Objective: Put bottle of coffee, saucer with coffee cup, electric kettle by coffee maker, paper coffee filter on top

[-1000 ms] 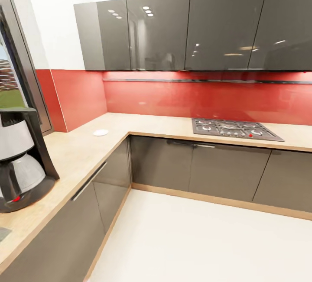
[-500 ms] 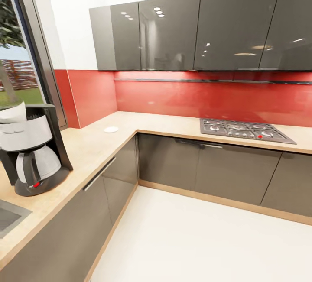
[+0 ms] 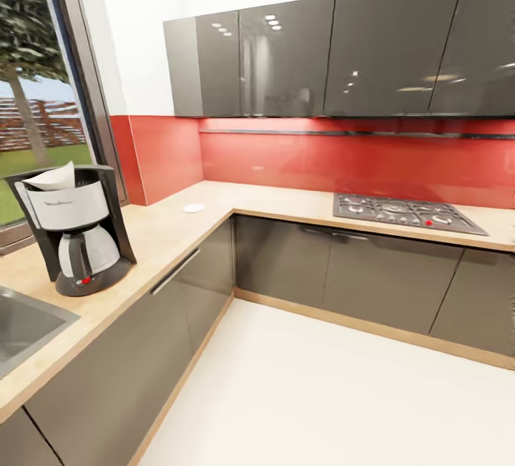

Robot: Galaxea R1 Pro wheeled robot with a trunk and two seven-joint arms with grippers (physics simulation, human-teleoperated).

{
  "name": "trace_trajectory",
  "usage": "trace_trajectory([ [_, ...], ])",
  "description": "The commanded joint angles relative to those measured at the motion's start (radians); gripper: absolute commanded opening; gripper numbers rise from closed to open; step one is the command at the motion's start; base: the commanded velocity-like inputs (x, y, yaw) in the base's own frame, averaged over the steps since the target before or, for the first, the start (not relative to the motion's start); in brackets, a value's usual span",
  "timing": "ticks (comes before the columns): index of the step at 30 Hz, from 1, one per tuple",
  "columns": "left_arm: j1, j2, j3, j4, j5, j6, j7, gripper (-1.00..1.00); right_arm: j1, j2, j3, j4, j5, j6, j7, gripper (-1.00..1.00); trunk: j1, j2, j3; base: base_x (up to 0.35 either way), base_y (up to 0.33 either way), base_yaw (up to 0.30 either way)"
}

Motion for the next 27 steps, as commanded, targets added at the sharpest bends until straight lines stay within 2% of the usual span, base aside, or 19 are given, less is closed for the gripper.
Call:
trace_trajectory([
  [1, -0.001, 0.001, -0.008, 0.001, 0.011, -0.003, -0.005, 1.0, -0.001, 0.001, 0.001, 0.001, 0.004, -0.003, -0.001, 1.0, -0.001, -0.001, -0.001, -0.302, -0.124, 0.053],
  [7, -0.001, 0.001, -0.006, 0.001, 0.011, -0.001, -0.005, 1.0, -0.001, 0.003, 0.001, 0.001, 0.004, -0.004, -0.003, 1.0, -0.001, -0.001, -0.001, -0.129, -0.052, 0.197],
  [27, -0.001, 0.002, -0.001, 0.001, 0.011, -0.001, -0.005, 1.0, -0.001, 0.004, 0.002, 0.001, 0.004, -0.004, -0.003, 1.0, -0.001, -0.001, -0.001, -0.005, -0.002, 0.269],
])
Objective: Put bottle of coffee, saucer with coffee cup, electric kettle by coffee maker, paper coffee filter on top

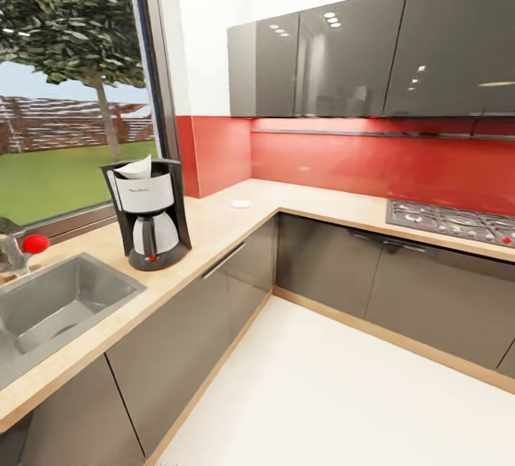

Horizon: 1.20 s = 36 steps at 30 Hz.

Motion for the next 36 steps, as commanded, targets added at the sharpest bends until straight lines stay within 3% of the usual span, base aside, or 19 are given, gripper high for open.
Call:
trace_trajectory([
  [1, -0.001, 0.0, -0.006, 0.001, 0.011, -0.002, -0.005, 1.0, 0.0, 0.0, 0.001, 0.0, 0.004, -0.003, -0.001, 1.0, 0.0, -0.001, -0.001, 0.0, 0.0, 0.272],
  [36, -0.001, 0.0, -0.003, -0.002, 0.011, -0.002, -0.005, 1.0, 0.0, 0.0, 0.001, 0.0, 0.004, -0.003, -0.002, 1.0, 0.0, -0.001, -0.001, -0.033, 0.053, 0.207],
])
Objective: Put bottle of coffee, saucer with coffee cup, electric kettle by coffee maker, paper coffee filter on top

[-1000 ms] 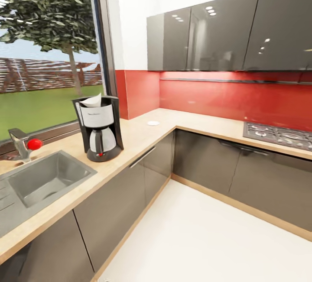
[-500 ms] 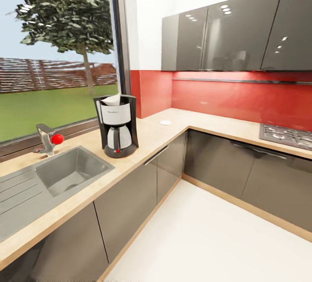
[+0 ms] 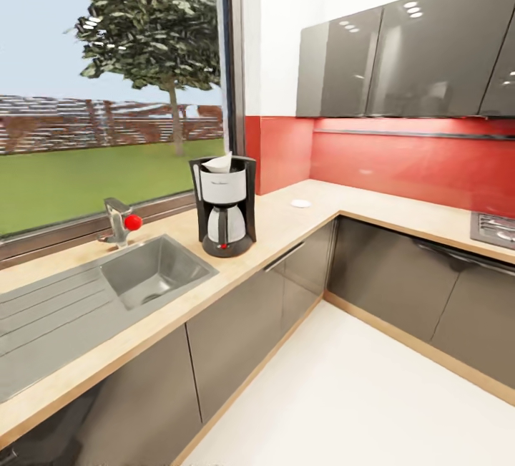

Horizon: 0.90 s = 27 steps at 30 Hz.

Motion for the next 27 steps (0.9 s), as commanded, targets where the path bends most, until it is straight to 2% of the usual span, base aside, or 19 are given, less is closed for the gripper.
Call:
trace_trajectory([
  [1, -0.001, 0.0, -0.008, 0.001, 0.011, -0.002, -0.005, 1.0, 0.0, 0.0, 0.001, 0.0, 0.004, -0.003, -0.001, 1.0, 0.0, -0.001, -0.001, -0.001, 0.001, 0.268],
  [15, -0.001, 0.0, 0.014, 0.003, 0.011, -0.001, -0.005, 1.0, 0.0, 0.0, 0.001, 0.0, 0.004, -0.002, 0.0, 1.0, 0.0, -0.001, -0.001, -0.013, 0.0, 0.265],
  [22, -0.001, 0.0, 0.015, 0.002, 0.011, -0.001, -0.005, 1.0, 0.0, 0.0, 0.001, 0.0, 0.004, -0.001, 0.001, 1.0, 0.0, -0.001, -0.001, -0.254, 0.0, 0.077],
  [27, -0.001, 0.0, 0.015, 0.001, 0.011, -0.001, -0.005, 1.0, 0.0, 0.0, 0.001, 0.0, 0.004, -0.003, 0.0, 1.0, 0.0, -0.001, -0.001, -0.177, 0.0, 0.192],
])
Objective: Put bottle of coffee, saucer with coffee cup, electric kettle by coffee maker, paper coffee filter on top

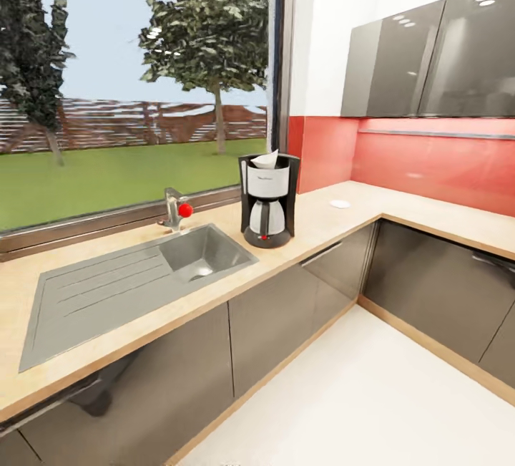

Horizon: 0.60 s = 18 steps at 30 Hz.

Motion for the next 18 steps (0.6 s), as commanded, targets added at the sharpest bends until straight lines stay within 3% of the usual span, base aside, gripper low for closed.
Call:
trace_trajectory([
  [1, -0.001, 0.0, -0.008, 0.001, 0.011, -0.002, -0.005, 1.0, 0.0, 0.0, 0.001, 0.0, 0.004, -0.003, -0.001, 1.0, 0.0, -0.001, -0.001, -0.071, 0.0, 0.241],
  [18, -0.001, 0.0, -0.008, 0.001, 0.011, -0.002, -0.005, 1.0, 0.0, 0.001, 0.001, 0.0, 0.004, -0.003, -0.001, 1.0, 0.0, -0.001, -0.001, -0.011, 0.0, 0.267],
])
